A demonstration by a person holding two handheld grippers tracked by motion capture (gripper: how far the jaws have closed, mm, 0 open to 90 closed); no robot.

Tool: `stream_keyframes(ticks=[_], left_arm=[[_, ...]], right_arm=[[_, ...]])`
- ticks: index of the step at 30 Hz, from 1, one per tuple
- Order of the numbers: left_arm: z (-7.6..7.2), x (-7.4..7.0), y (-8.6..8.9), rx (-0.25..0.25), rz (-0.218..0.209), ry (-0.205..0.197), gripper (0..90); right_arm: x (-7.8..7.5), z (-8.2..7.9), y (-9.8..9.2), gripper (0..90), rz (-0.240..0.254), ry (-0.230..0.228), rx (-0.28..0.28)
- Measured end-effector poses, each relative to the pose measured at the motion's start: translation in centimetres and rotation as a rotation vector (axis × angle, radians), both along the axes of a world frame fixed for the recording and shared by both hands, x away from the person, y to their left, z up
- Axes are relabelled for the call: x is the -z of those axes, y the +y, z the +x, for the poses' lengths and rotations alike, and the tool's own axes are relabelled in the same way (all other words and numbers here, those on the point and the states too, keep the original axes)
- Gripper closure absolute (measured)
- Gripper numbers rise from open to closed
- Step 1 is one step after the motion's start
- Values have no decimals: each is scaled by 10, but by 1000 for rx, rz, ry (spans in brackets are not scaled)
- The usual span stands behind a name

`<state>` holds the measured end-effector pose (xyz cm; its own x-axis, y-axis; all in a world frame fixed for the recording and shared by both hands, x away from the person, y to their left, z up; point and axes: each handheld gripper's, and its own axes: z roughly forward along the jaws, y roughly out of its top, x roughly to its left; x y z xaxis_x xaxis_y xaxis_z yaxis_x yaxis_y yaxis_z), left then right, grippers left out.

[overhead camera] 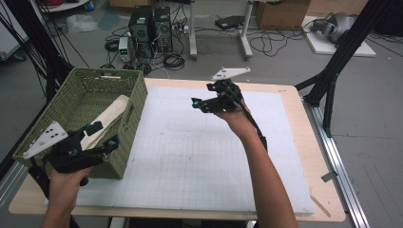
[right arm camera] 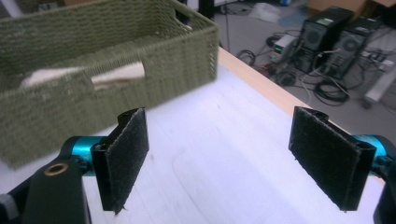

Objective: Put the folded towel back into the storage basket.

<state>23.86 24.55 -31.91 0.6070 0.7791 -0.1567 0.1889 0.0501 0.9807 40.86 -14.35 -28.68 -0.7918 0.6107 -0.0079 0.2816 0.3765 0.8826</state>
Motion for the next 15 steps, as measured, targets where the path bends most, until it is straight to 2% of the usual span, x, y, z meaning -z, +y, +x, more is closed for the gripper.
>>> stream_keyframes(ticks=[5,10,13,15], left_arm=[[7,-1,-21,117,2,11,226],[11,2,-41,164,-7,-17,221],[14,6,-55,182,8,-48,209],[15,9,-65,196,21,-56,206]], right_arm=[[11,-25,-40,187,26,9,52],[24,-53,-80,187,52,1,113],[34,-68,-98,187,23,-3,145],[41,-77,-108,187,23,-1,165]])
